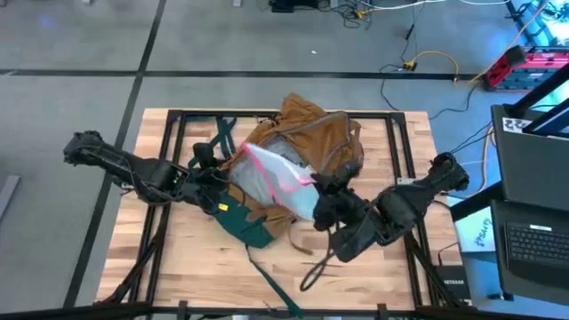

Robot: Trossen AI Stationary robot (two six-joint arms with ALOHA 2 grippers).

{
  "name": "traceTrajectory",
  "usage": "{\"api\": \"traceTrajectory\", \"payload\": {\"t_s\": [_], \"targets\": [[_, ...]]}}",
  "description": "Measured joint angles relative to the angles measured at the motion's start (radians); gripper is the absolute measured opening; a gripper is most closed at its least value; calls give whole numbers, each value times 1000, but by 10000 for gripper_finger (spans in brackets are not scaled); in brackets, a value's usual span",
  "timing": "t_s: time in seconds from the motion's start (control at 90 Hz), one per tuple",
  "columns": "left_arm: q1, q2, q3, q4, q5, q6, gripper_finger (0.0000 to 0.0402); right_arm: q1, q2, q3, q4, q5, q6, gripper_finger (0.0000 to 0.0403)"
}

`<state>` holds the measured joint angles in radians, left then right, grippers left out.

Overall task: Unpack backpack
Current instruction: Remove the pink zipper pouch from the brown backpack

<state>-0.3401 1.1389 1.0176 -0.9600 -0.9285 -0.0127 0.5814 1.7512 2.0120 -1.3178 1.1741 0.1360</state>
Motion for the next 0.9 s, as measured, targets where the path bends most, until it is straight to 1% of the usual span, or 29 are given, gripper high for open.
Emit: {"api": "traceTrajectory", "payload": {"t_s": [0.089,0.189,0.489,0.611,0.778,0.9], "targets": [[0,0,0,1,10,-7,123,11,0,-11,-157,-92,212,0],[0,2,0,2,11,-10,123,33,0,-62,-243,-199,362,0],[0,4,-93,91,22,35,123,128,-10,-191,-253,-388,583,0],[0,4,-127,145,102,28,123,135,-18,-234,-253,-427,658,0],[0,4,-164,234,240,41,123,117,-18,-374,-255,-559,763,0],[0,4,-187,279,248,72,123,118,-17,-509,-253,-655,873,0]]}}
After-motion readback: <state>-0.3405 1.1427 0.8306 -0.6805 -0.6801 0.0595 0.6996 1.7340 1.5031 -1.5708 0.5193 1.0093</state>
